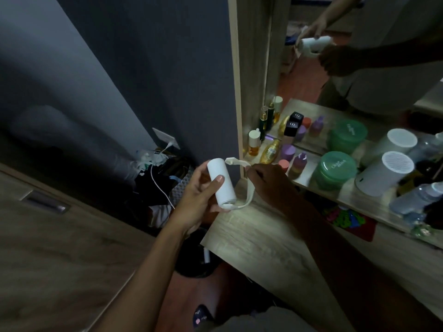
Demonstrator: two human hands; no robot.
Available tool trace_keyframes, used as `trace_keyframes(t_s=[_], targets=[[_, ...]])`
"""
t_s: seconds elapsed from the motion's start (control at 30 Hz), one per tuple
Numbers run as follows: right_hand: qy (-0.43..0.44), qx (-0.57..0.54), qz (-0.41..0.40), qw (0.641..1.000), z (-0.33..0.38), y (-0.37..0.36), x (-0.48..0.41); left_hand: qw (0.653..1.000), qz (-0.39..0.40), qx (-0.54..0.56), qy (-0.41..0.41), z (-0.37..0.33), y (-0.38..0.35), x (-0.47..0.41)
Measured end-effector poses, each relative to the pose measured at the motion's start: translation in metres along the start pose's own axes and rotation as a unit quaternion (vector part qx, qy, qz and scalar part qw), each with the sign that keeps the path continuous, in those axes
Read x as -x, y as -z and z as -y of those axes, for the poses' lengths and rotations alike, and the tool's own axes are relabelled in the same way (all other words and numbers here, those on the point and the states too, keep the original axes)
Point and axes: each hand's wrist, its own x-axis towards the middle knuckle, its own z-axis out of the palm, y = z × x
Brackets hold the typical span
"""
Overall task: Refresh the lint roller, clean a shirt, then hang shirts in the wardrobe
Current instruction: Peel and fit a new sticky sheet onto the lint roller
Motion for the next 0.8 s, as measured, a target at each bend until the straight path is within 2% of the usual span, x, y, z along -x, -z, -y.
trace_keyframes(t_s=[0.17, 0.43, 0.57, 0.63, 0.67, 0.77, 0.8], targets=[[-0.014, 0.021, 0.031, 0.999, -0.004, 0.003, -0.002, 0.999, 0.03, -0.019, 0.004, -0.007, -0.001, 0.001], [0.031, 0.026, 0.034, 0.999, 0.001, 0.008, 0.003, 0.996, 0.07, -0.044, 0.028, -0.011, -0.005, 0.005], [-0.026, 0.04, 0.075, 0.996, 0.004, 0.017, 0.0, 0.994, 0.085, -0.063, 0.031, -0.016, -0.008, 0.004], [-0.011, 0.062, 0.073, 0.995, 0.005, 0.018, -0.001, 0.993, 0.095, -0.065, 0.035, -0.019, -0.01, 0.004], [0.026, 0.079, 0.052, 0.995, 0.007, 0.019, -0.002, 0.992, 0.1, -0.065, 0.036, -0.02, -0.011, 0.004], [0.057, 0.048, 0.078, 0.994, 0.004, 0.019, -0.001, 0.992, 0.092, -0.076, 0.034, -0.019, -0.014, 0.003], [0.036, 0.013, 0.084, 0.996, 0.004, 0.021, -0.002, 0.992, 0.086, -0.082, 0.031, -0.017, -0.014, 0.003]])
